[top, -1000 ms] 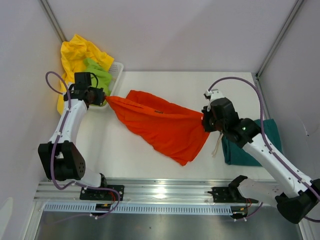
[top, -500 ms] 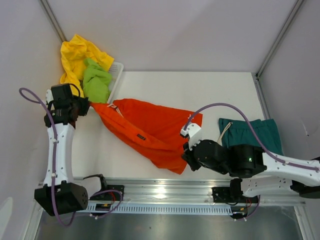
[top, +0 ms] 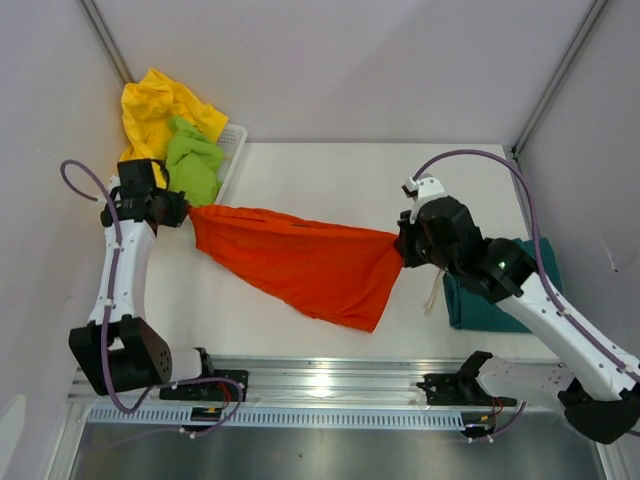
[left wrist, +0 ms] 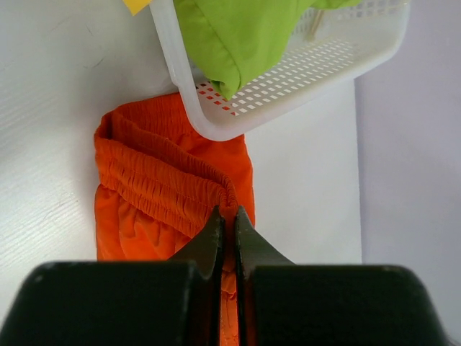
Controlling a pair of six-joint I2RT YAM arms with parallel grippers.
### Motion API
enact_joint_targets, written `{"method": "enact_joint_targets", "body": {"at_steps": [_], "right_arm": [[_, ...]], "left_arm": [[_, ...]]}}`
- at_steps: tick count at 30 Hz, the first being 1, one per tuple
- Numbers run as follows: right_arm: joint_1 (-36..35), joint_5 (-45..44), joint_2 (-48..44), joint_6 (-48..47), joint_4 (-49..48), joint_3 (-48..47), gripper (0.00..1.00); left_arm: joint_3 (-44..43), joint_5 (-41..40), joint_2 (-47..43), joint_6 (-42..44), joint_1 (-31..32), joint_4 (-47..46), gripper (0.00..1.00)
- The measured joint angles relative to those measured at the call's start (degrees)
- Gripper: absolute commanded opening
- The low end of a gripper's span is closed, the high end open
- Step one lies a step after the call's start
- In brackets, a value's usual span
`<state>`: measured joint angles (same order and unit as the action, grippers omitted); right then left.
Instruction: Fold and stack the shorts
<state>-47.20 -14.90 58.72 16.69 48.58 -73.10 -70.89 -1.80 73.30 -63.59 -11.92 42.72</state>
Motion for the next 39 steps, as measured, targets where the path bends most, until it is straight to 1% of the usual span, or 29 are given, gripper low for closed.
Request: {"method": "enact_joint_targets", "body": {"at_steps": [6, 10, 16, 20, 24, 31, 32, 33, 34, 35, 36, 37, 38, 39], "right_arm": [[11.8, 9.2, 4.7, -3.2, -3.8, 1.6, 0.00], [16.9, 13.6, 6.5, -4.6, -5.5, 3.1, 0.00], [20.9, 17.0, 12.0, -5.4, -8.4, 4.0, 0.00], [23.1, 17.9, 16.1, -5.3, -10.6, 4.5, 0.00], [24.8, 17.9, 20.8, -4.6, -13.3, 4.8, 0.00], [27.7, 18.0, 30.8, -3.9, -17.5, 3.2, 0.00], [28.1, 18.0, 32.3, -3.8, -17.9, 2.4, 0.00], [28.4, 18.0, 33.8, -3.7, -18.3, 1.6, 0.00], [28.8, 17.9, 35.2, -3.7, -18.6, 0.6, 0.12], [29.2, 17.8, 36.5, -3.5, -19.1, -0.3, 0.23], [29.7, 17.7, 37.6, -3.4, -19.7, -0.9, 0.32], [30.1, 17.6, 38.4, -3.1, -20.2, -1.2, 0.51], [30.5, 17.2, 39.3, -2.9, -20.3, -1.7, 0.55], [30.8, 16.9, 40.0, -3.0, -20.6, -1.9, 0.56]], "left_arm": [[-2.7, -0.2, 7.8, 0.0, 1.9, -0.4, 0.00], [-4.6, -0.2, 12.7, -0.9, 3.8, -1.4, 0.00], [-5.5, -2.1, 16.5, -2.0, 4.1, -1.2, 0.00], [-9.6, -2.5, 20.8, -1.9, 4.8, 0.0, 0.00], [-11.9, -2.9, 24.5, -1.9, 5.6, -0.3, 0.00], [-12.0, -4.0, 26.4, -3.8, 6.7, -2.8, 0.01], [-12.0, -4.0, 26.5, -4.0, 6.8, -3.6, 0.16], [-12.0, -4.0, 26.6, -4.0, 6.9, -4.3, 0.36], [-12.0, -4.1, 26.8, -3.8, 7.0, -5.3, 0.62], [-12.0, -4.1, 27.0, -3.5, 7.0, -6.4, 0.99], [-12.2, -4.0, 27.3, -3.4, 7.1, -7.6, 0.99], [-12.7, -4.1, 27.7, -3.8, 7.2, -8.5, 0.99], [-13.9, -4.2, 28.2, -3.6, 7.3, -8.7, 0.99], [-15.1, -4.3, 28.7, -3.3, 7.3, -8.5, 0.99]]}}
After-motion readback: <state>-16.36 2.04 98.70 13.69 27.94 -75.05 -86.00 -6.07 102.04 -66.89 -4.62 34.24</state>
